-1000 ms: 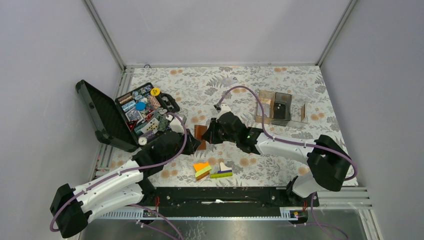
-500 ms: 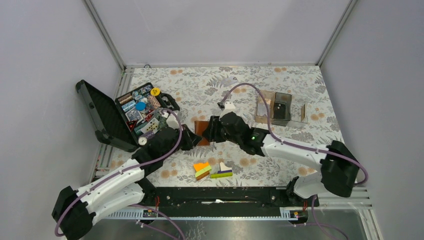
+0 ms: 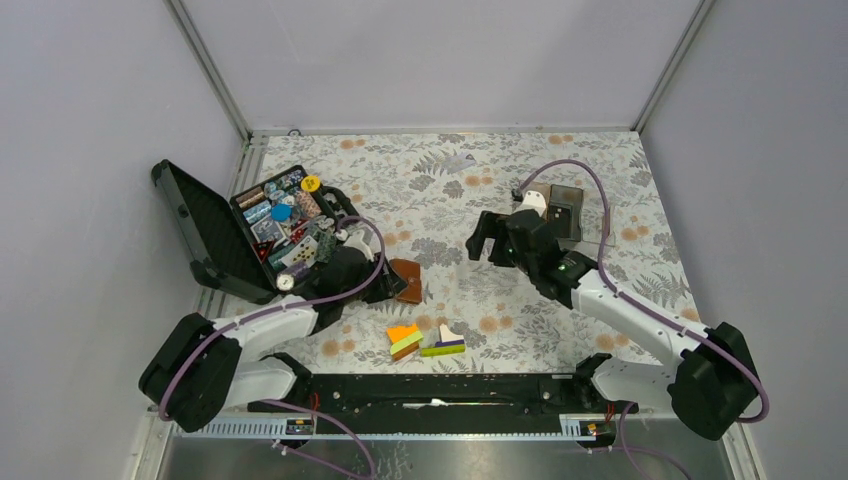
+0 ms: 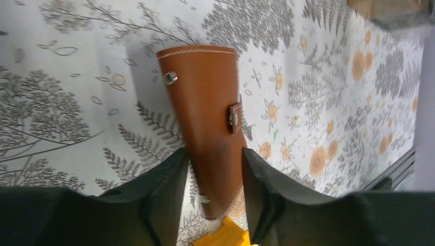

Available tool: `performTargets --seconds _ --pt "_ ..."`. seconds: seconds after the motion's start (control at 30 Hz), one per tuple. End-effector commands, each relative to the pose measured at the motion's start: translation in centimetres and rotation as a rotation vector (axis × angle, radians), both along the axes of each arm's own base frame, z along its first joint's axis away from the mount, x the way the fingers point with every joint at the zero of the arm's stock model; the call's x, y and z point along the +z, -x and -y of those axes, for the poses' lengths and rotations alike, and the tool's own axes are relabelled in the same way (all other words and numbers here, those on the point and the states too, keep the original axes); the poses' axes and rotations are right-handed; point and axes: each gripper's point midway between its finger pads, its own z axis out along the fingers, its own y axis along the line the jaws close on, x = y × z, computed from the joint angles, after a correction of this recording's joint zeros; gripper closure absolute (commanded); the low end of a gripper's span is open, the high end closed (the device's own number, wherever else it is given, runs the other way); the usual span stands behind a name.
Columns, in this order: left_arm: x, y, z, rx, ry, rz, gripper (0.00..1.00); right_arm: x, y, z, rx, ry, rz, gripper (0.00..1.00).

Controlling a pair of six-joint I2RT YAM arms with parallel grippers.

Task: Put the credit cards into the card holder
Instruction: Reset both arms

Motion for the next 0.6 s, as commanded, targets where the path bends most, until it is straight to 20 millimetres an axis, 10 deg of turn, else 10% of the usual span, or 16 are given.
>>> performTargets --seconds 0.0,0.13,0.57 --pt "2.0 -2.7 -0.7 0.038 0.032 0.100 0.42 0.0 -0.2 3.2 -0.008 0.073 0.005 0.01" --pt "4.2 -4.0 -3.6 0.136 -0.056 0.159 0.04 0.3 -0.6 5.7 -0.050 0.126 0.030 0.00" --pt "18.6 -1.9 -14.1 0.371 -0.282 0.384 0.01 6.0 -0.3 12.8 -0.258 0.300 0.287 0.00"
